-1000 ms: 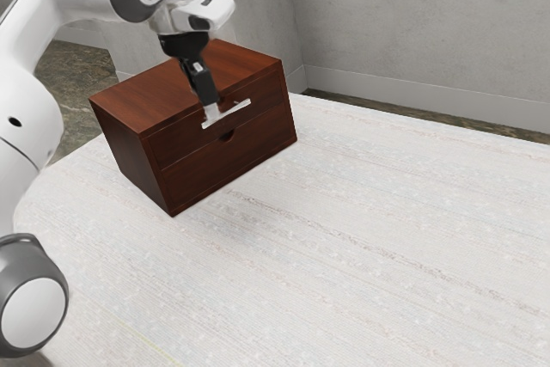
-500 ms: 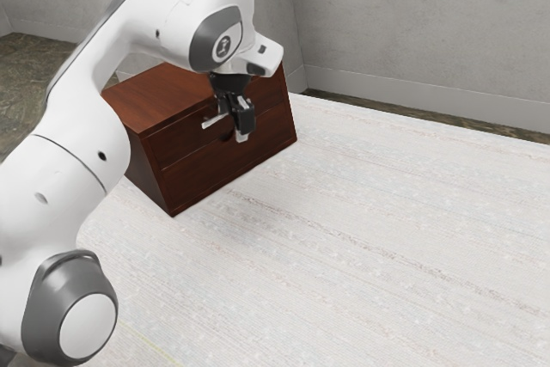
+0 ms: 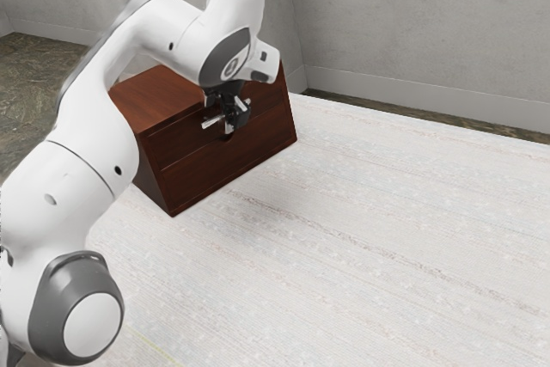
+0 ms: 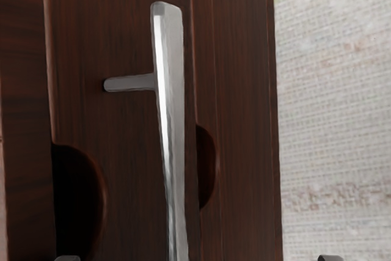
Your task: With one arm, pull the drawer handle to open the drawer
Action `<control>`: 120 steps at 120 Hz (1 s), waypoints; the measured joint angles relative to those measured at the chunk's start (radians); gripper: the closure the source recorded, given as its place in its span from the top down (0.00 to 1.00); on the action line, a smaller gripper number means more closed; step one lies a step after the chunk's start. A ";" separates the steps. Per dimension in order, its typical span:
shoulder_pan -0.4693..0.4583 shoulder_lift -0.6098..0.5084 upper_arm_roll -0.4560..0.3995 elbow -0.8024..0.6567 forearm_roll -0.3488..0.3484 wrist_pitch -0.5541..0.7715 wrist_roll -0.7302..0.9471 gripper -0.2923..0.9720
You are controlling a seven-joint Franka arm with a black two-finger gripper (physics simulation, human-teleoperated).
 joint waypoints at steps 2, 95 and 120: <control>0.000 0.002 -0.009 0.000 0.000 0.001 -0.005 0.57; -0.147 -0.129 0.077 -0.227 -0.205 0.016 -0.160 0.38; -0.206 -0.217 0.144 -0.335 -0.246 0.015 -0.188 0.35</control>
